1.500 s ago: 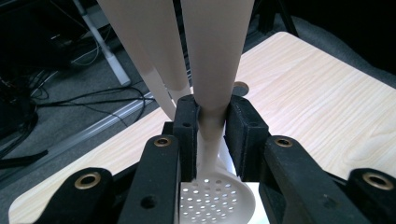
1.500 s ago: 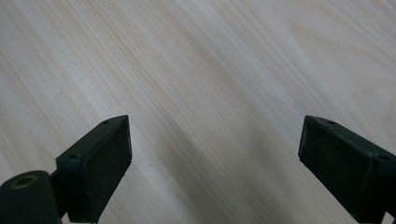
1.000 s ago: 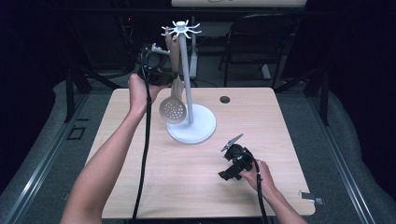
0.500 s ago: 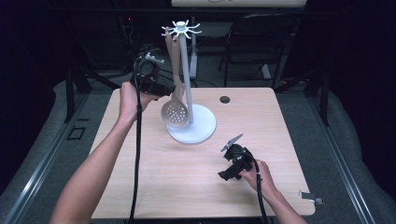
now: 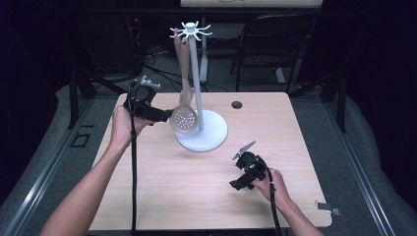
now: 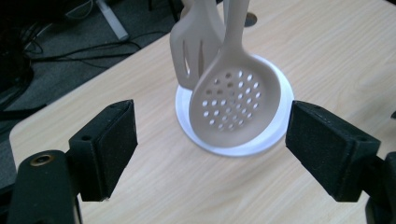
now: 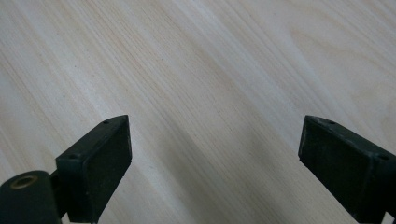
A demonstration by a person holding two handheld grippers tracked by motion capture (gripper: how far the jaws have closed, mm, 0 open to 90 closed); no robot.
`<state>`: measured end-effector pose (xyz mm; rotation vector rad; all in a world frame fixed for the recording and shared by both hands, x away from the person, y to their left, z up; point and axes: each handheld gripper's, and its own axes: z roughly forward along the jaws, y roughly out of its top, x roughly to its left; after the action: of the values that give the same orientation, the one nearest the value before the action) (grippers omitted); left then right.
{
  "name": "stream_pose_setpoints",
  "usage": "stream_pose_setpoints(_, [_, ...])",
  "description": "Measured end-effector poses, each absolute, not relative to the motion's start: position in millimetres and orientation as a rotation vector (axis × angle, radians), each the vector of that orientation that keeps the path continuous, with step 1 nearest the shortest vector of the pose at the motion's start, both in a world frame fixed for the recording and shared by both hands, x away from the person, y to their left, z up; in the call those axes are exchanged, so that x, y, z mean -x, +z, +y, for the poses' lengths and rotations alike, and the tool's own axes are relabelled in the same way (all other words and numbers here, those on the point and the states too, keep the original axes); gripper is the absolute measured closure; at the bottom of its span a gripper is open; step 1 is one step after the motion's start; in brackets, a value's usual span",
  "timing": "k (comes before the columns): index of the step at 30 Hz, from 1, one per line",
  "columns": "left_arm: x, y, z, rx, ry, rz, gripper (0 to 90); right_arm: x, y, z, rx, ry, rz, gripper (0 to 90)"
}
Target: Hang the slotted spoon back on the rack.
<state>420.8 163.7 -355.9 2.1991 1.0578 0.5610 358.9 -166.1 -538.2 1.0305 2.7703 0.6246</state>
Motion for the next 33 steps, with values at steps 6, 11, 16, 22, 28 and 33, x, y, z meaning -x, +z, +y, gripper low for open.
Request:
stream_pose_setpoints(6, [-405.0,-378.6,178.6,-2.215,0.541,1.086,15.8,-358.9,-538.4,-165.8,-1.025,0.616,2.771,9.2])
stream_pose_setpoints(11, [-397.3,-394.9,186.5,-2.227,0.509,1.113,15.7,-359.1,-538.6,-165.7,-1.026,0.612,2.776,9.2])
stream_pose_setpoints(16, [-388.2,-418.5,196.9,-2.237,0.472,1.151,15.3,-359.0,-539.1,-165.1,-1.029,0.611,2.782,9.2])
stream_pose_setpoints(22, [-380.9,-442.2,205.2,-2.255,0.419,1.193,14.9,-358.9,-539.5,-164.9,-1.032,0.610,2.778,9.2])
stream_pose_setpoints(28, [-374.7,-462.3,210.2,-2.271,0.358,1.218,14.4,-359.0,-539.8,-164.8,-1.025,0.603,2.778,9.2])
stream_pose_setpoints(33, [-366.8,-483.4,216.7,-2.259,0.318,1.258,14.2,-359.1,-540.2,-165.0,-1.027,0.599,2.781,9.1])
